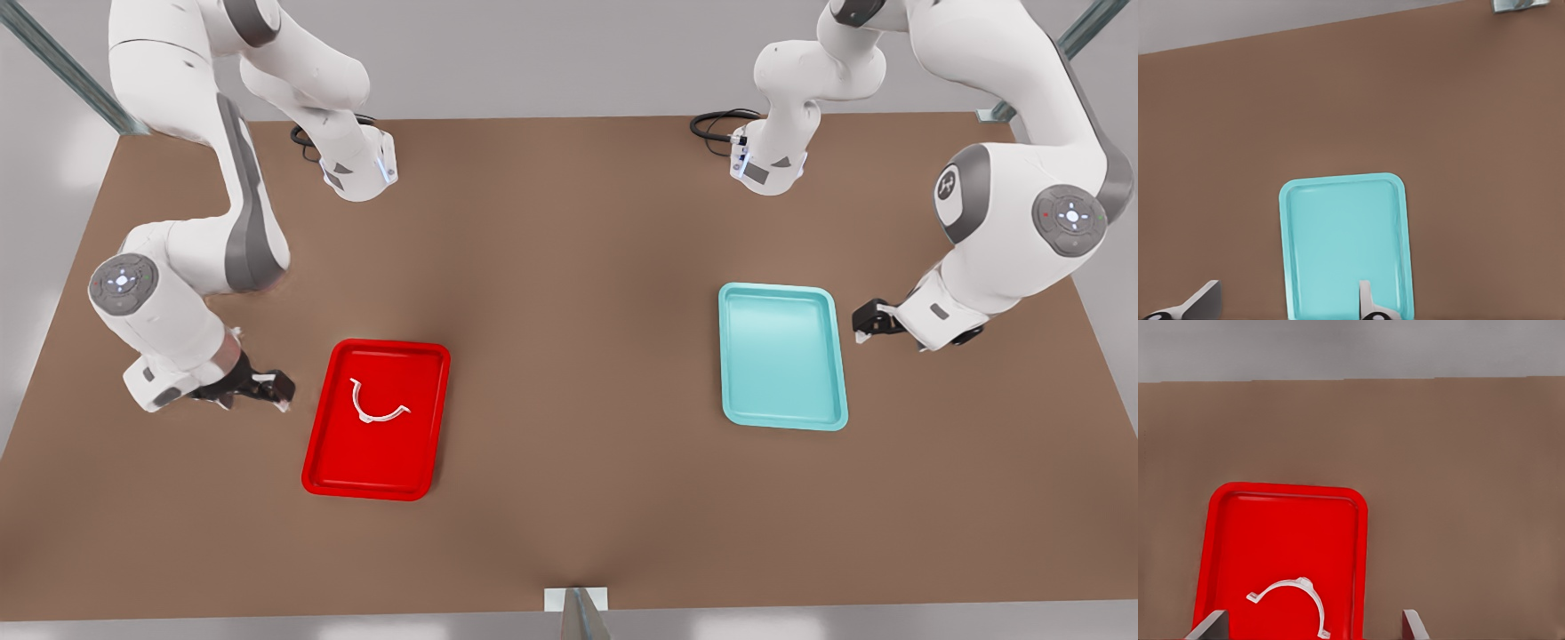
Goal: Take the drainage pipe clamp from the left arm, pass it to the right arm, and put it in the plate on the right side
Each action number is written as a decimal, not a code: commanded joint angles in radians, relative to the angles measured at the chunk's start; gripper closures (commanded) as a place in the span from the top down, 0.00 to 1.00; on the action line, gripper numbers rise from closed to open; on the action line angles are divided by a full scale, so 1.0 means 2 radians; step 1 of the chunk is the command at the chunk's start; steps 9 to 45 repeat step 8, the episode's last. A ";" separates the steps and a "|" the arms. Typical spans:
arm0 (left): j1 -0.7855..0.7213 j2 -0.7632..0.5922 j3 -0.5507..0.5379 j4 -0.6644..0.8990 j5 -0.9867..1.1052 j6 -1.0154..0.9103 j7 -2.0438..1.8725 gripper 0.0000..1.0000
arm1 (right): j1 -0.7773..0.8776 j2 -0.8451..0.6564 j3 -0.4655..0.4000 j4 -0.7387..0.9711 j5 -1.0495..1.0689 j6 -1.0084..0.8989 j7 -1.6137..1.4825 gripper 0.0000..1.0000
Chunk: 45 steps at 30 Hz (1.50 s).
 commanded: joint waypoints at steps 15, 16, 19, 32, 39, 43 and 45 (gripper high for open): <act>-0.002 0.000 -0.001 0.000 0.000 -0.002 -0.034 1.00 | 0.076 -0.046 -0.086 0.074 0.023 -0.237 -0.092 1.00; -0.002 0.000 -0.001 0.000 0.000 -0.002 -0.034 1.00 | 0.076 -0.046 -0.086 0.074 0.023 -0.237 -0.092 1.00; -0.002 0.000 -0.001 0.000 0.000 -0.002 -0.034 1.00 | 0.076 -0.046 -0.086 0.074 0.023 -0.237 -0.092 1.00; -0.002 0.000 -0.001 0.000 0.000 -0.002 -0.034 1.00 | 0.076 -0.046 -0.086 0.074 0.023 -0.237 -0.092 1.00; -0.002 0.000 -0.001 0.000 0.000 -0.002 -0.034 1.00 | 0.076 -0.046 -0.086 0.074 0.023 -0.237 -0.092 1.00; -0.002 0.000 -0.001 0.000 0.000 -0.002 -0.034 1.00 | 0.076 -0.046 -0.086 0.074 0.023 -0.237 -0.092 1.00; -0.002 0.000 -0.001 0.000 0.000 -0.002 -0.034 1.00 | 0.076 -0.046 -0.086 0.074 0.023 -0.237 -0.092 1.00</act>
